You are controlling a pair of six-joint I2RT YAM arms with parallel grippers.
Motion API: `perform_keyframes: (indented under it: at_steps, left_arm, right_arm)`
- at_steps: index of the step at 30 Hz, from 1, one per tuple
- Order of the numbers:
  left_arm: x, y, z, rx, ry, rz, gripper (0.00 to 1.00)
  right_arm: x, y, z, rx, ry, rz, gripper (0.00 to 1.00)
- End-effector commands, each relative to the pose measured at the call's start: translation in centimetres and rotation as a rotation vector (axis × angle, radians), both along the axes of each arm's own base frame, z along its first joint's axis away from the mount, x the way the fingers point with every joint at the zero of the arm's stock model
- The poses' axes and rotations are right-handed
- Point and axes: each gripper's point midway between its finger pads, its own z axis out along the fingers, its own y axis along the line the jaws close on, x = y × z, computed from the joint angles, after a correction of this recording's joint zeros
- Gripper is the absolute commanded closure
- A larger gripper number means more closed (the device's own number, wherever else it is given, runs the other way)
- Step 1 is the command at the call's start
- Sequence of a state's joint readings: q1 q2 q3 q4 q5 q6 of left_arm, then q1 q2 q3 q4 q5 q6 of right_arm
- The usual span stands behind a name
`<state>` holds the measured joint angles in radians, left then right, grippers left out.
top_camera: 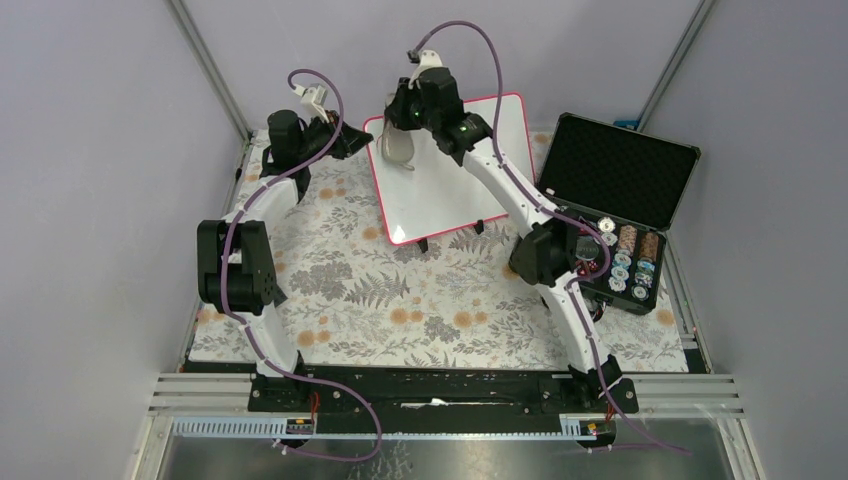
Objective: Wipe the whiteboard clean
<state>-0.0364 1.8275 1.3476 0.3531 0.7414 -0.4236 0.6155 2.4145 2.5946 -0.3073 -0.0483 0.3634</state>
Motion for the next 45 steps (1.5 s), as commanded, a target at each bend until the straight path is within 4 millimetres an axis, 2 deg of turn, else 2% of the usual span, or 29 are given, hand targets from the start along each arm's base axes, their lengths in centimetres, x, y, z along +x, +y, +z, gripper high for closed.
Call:
perform_keyframes:
  at_steps: [1,8,12,17,22,27,30,33,37,40,45]
  left_arm:
    - [-1.7,-2.2,3.3,0.009,-0.116,-0.095,1.00]
    - [-1.8,-2.2,3.6,0.006,-0.119,-0.093,1.00]
    - [-1.8,-2.1,3.7,0.010,-0.123,-0.089,1.00]
    - [-1.8,-2.1,3.7,0.015,-0.125,-0.085,1.00]
    - [-1.8,-1.9,3.7,0.022,-0.124,-0.080,1.00]
    - [-1.7,-1.9,3.5,0.024,-0.122,-0.079,1.00]
    - [-1.5,-1.7,3.2,0.027,-0.116,-0.076,1.00]
    - [-1.5,-1.7,3.1,0.030,-0.112,-0.073,1.00]
    - [-1.4,-1.6,3.1,0.033,-0.113,-0.070,1.00]
    - [-1.5,-1.6,3.2,0.033,-0.114,-0.069,1.00]
    - [-1.5,-1.6,3.2,0.030,-0.114,-0.072,1.00]
  right_arm:
    - [-0.6,1.8,-3.0,-0.023,0.050,0.043,1.00]
    - [-3.6,4.2,-7.6,-0.169,0.093,0.106,1.00]
    - [-5.5,4.5,-10.8,-0.238,0.154,0.137,1.00]
    - [-7.6,4.9,-13.2,-0.266,0.220,0.185,1.00]
    - [-9.3,4.3,-15.6,-0.279,0.300,0.201,1.00]
    - [-10.6,2.4,-18.0,-0.285,0.343,0.186,1.00]
    - [-11.0,0.8,-17.6,-0.244,0.355,0.167,1.00]
    - [-10.8,-0.9,-16.1,-0.231,0.333,0.133,1.00]
    - [-9.7,-2.3,-12.1,-0.207,0.250,0.093,1.00]
    - [-8.6,-2.6,-8.7,-0.184,0.177,0.075,1.00]
    - [-5.1,-3.2,-4.6,-0.147,0.081,0.014,1.00]
